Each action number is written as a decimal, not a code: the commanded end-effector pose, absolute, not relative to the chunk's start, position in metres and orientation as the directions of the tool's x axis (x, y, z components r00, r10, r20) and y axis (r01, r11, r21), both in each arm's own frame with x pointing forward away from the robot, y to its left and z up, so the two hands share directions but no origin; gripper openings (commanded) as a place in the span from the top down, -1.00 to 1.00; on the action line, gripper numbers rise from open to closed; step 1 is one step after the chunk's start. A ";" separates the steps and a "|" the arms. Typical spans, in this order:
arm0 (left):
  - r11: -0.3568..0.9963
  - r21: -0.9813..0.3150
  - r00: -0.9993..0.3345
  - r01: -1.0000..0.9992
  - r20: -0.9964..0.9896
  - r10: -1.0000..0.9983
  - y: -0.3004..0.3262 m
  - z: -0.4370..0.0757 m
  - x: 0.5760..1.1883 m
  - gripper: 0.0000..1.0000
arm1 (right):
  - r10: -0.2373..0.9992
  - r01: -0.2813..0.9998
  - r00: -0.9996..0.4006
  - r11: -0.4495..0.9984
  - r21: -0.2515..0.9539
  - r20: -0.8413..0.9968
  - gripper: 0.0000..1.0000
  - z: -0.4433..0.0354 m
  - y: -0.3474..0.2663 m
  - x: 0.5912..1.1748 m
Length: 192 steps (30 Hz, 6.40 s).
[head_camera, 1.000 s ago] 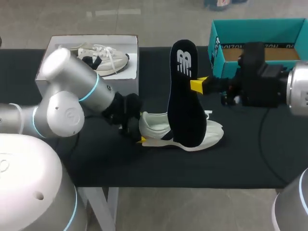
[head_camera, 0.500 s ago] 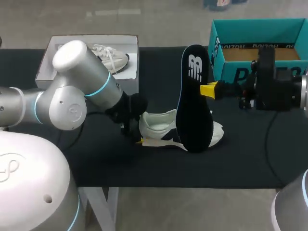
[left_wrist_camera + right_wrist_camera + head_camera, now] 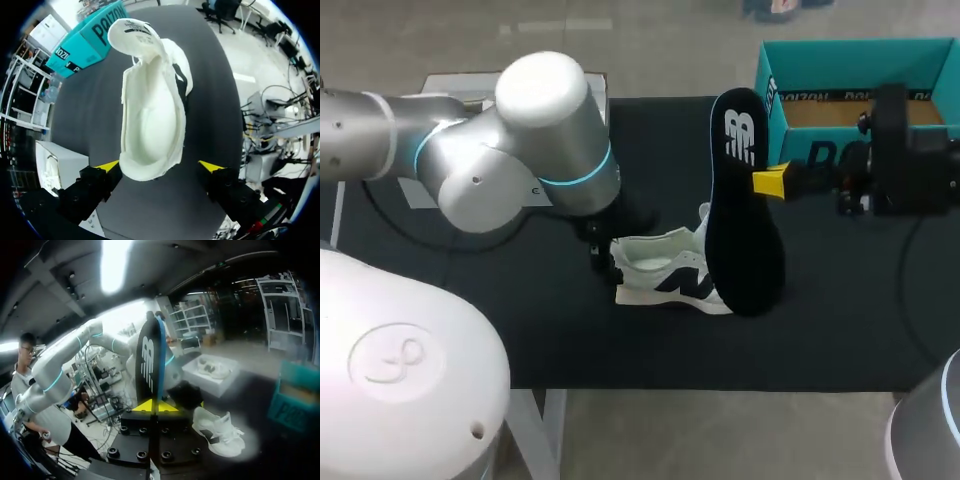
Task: Take the shoe out of the shoebox, open the shoe tongue, remove and reinsert the insole, then place the shoe into the shoebox
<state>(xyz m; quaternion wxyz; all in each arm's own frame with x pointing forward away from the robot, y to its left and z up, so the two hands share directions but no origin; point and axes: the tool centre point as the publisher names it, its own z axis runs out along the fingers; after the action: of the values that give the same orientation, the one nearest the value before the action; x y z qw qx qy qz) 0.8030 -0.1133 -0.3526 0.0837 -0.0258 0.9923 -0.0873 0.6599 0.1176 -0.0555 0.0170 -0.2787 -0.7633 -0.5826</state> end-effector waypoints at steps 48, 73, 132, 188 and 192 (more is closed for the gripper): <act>0.994 -0.097 -0.973 0.050 -0.229 0.027 -0.198 -0.344 0.866 -1.00 | 0.398 0.495 -0.829 0.192 0.847 0.394 1.00 -0.066 0.113 0.647; 0.982 -0.168 -0.981 0.083 -0.185 0.052 -0.219 -0.386 0.853 1.00 | 0.383 0.503 -0.830 0.199 0.841 0.406 1.00 -0.071 0.120 0.655; 0.380 -0.225 -0.376 0.897 0.061 0.925 -0.250 -0.334 0.892 1.00 | 0.335 0.453 -0.855 0.107 0.885 0.397 1.00 -0.052 0.108 0.658; 0.015 -0.200 0.041 0.980 0.275 0.961 -0.260 -0.324 0.896 1.00 | 0.220 0.369 -0.918 0.164 0.915 0.330 1.00 -0.042 0.109 0.665; 0.054 -0.186 -0.009 0.981 0.237 0.972 -0.261 -0.329 0.902 1.00 | 0.220 0.369 -0.918 0.164 0.915 0.330 1.00 -0.042 0.109 0.665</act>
<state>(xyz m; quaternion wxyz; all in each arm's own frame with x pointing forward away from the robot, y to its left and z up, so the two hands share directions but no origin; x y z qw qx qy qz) 0.8997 -0.2568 -0.3274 -0.1439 0.6843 0.7147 0.0131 0.6630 0.1066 -0.0414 0.0596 -0.1939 -0.7605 -0.6169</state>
